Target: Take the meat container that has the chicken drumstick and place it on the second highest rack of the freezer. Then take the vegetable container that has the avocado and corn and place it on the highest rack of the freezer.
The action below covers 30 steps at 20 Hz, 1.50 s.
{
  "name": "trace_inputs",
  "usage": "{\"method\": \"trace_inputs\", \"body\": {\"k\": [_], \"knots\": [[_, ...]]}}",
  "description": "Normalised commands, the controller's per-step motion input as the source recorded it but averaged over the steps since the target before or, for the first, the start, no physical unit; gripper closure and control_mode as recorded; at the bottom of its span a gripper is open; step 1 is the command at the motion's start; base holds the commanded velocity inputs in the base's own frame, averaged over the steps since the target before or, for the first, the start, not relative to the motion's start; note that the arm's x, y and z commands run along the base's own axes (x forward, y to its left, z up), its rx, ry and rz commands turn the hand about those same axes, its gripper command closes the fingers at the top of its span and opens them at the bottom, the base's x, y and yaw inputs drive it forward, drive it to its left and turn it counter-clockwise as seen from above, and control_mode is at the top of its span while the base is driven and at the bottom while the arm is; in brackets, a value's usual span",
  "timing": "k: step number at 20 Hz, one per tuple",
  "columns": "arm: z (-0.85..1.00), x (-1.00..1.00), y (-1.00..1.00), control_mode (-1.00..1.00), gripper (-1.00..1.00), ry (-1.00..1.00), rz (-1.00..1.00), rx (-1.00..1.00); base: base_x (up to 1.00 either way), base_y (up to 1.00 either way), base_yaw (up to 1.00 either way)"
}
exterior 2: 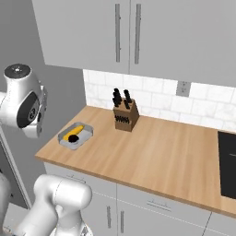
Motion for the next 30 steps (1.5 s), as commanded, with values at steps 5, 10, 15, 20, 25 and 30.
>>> {"method": "trace_inputs", "body": {"k": [5,10,15,20,25,30], "knots": [[-0.98,0.99,0.31,-1.0,-1.0,0.29,-0.24,-0.01,0.0,0.0,0.0],[-0.97,0.87,0.05,-1.0,-1.0,0.33,-0.17,0.02,0.0,0.0,0.0],[-0.38,0.49,0.19,-1.0,-1.0,0.22,-0.14,0.0,0.0,0.0,0.0],[-0.37,0.27,0.08,-1.0,-1.0,0.14,-0.07,0.0,0.0,0.0,0.0],[-0.44,0.12,0.01,-1.0,-1.0,0.01,-0.07,-0.01,0.0,0.0,0.0],[-0.4,0.03,0.02,-1.0,-1.0,-0.04,-0.02,-0.01,0.0,0.0,0.0]]}}
